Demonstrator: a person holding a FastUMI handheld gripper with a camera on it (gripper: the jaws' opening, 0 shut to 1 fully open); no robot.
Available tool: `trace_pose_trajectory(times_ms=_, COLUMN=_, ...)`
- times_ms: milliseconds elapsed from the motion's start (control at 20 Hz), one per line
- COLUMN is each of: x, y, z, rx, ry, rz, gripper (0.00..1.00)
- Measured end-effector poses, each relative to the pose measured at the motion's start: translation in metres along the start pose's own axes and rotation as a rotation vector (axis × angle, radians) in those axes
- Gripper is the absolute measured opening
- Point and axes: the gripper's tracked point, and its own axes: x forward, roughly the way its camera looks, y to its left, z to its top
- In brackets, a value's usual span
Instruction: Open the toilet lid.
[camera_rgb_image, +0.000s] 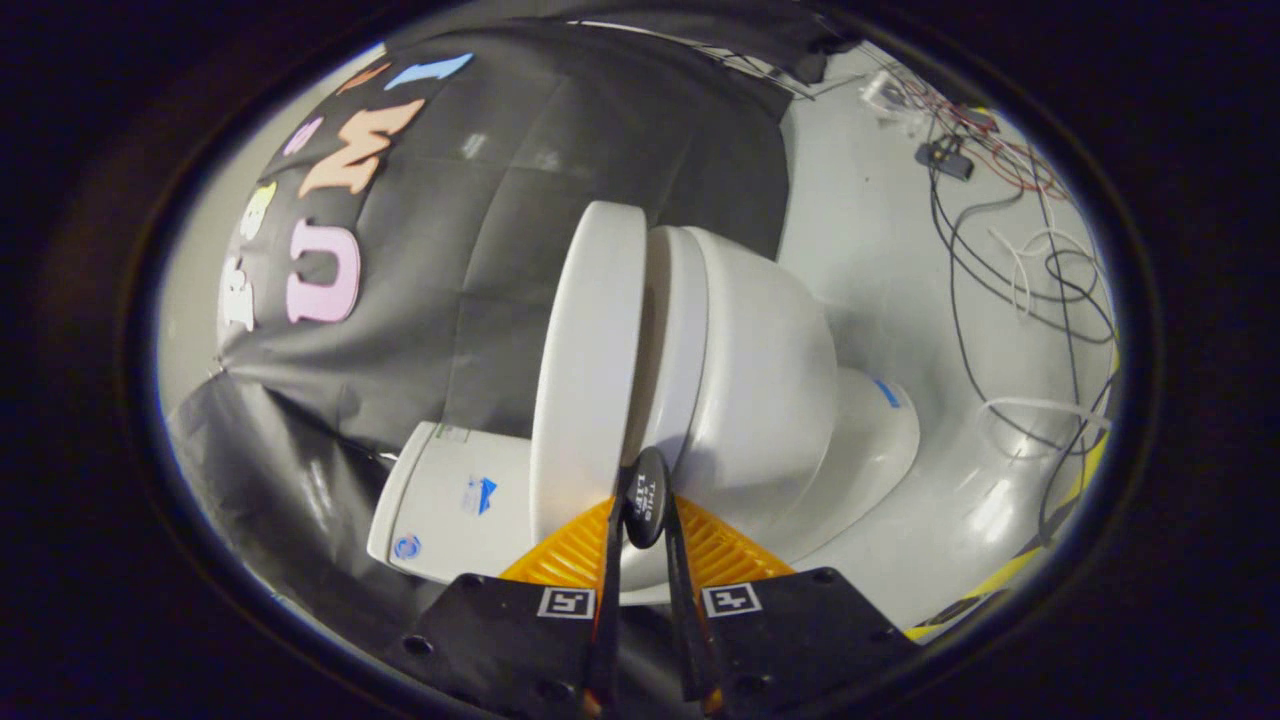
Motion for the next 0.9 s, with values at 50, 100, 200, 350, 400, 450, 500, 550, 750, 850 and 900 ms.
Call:
trace_pose_trajectory(times_ms=50, x=0.000, y=0.000, z=0.000, rx=0.023, ry=-0.005, rz=-0.007, gripper=0.25)
trace_pose_trajectory(times_ms=100, x=0.000, y=0.001, z=-0.001, rx=0.030, ry=-0.008, rz=-0.021, gripper=0.25)
trace_pose_trajectory(times_ms=200, x=-0.006, y=0.002, z=0.000, rx=0.032, ry=-0.020, rz=-0.050, gripper=0.14)
trace_pose_trajectory(times_ms=350, x=-0.005, y=0.003, z=0.003, rx=0.055, ry=-0.050, rz=-0.063, gripper=0.03)
trace_pose_trajectory(times_ms=400, x=-0.004, y=0.004, z=0.003, rx=0.057, ry=-0.057, rz=-0.069, gripper=0.03)
trace_pose_trajectory(times_ms=450, x=-0.003, y=0.003, z=0.001, rx=0.062, ry=-0.060, rz=-0.081, gripper=0.03)
trace_pose_trajectory(times_ms=500, x=-0.002, y=0.004, z=0.002, rx=0.069, ry=-0.063, rz=-0.095, gripper=0.03)
trace_pose_trajectory(times_ms=550, x=-0.005, y=0.007, z=0.002, rx=0.070, ry=-0.072, rz=-0.096, gripper=0.03)
trace_pose_trajectory(times_ms=750, x=-0.005, y=0.012, z=0.002, rx=0.062, ry=-0.050, rz=-0.099, gripper=0.03)
trace_pose_trajectory(times_ms=850, x=-0.005, y=0.009, z=0.002, rx=0.085, ry=-0.036, rz=-0.101, gripper=0.02)
trace_pose_trajectory(times_ms=900, x=-0.006, y=0.011, z=0.003, rx=0.098, ry=-0.033, rz=-0.099, gripper=0.03)
